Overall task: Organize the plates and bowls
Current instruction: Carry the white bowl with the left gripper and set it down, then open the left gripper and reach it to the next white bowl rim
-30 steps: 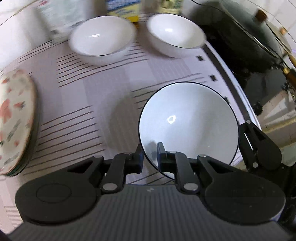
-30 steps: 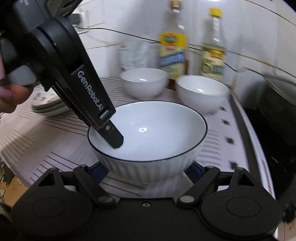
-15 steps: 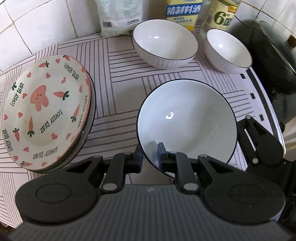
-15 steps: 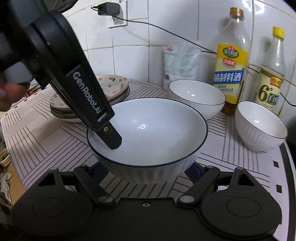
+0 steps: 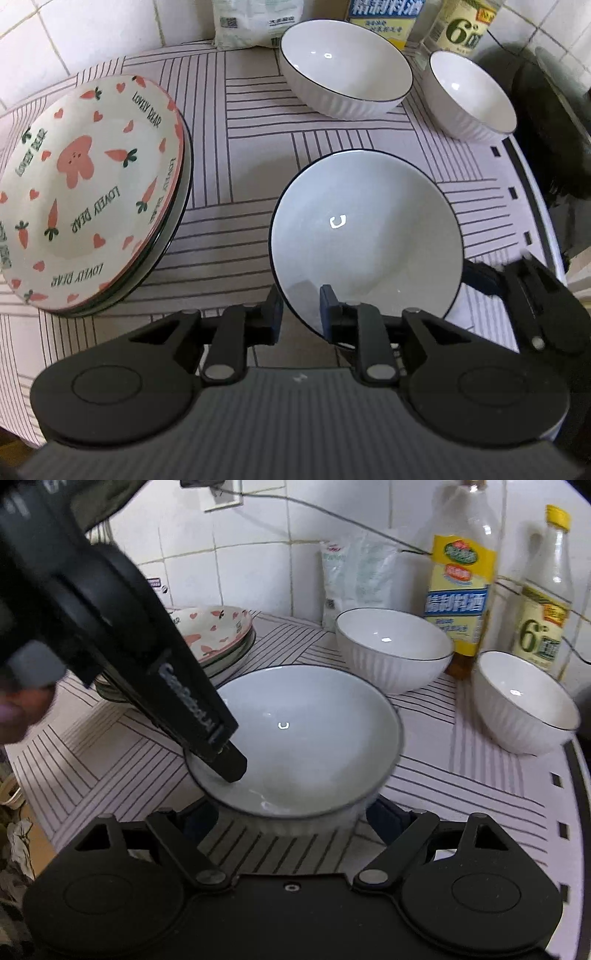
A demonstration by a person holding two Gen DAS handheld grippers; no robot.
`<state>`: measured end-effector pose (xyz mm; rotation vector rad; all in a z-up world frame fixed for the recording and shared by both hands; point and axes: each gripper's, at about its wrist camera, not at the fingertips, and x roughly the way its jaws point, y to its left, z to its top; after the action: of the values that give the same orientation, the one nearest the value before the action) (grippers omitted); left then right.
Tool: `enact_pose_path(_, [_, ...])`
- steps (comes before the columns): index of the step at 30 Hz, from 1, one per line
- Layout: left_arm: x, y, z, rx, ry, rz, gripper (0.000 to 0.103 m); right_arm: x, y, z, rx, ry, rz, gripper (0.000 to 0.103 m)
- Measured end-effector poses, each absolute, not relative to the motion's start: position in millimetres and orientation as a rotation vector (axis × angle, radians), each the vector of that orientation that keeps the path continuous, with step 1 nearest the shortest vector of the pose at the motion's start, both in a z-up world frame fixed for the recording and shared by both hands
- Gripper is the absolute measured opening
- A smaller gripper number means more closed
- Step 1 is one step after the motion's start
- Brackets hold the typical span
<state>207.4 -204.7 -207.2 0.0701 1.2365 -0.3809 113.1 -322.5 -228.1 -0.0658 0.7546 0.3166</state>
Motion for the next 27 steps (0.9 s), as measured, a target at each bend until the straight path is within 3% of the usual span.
enact_pose_path(7, [196.3, -195.2, -184.0, 0.023, 1.216, -0.412, 0.036, 75.6, -340.1, -193.3, -0.011, 0.726, 0.243, 0.091])
enact_pose_path(23, [188.5, -216.1, -122.6, 0.190, 1.096, -0.569, 0.042, 47.8, -381.1, -137.8, 0.107, 0.644, 0.001, 0.085])
enact_pose_path(25, [192.2, -226.4, -114.9, 0.191, 1.080, -0.588, 0.043, 50.6, -386.3, -137.9, 0.129, 0.638, -0.024, 0.073])
enact_pose_path(27, [197.6, -238.7, -109.1, 0.189, 1.068, -0.605, 0.045, 52.1, -391.3, -138.4, 0.148, 0.632, -0.052, 0.069])
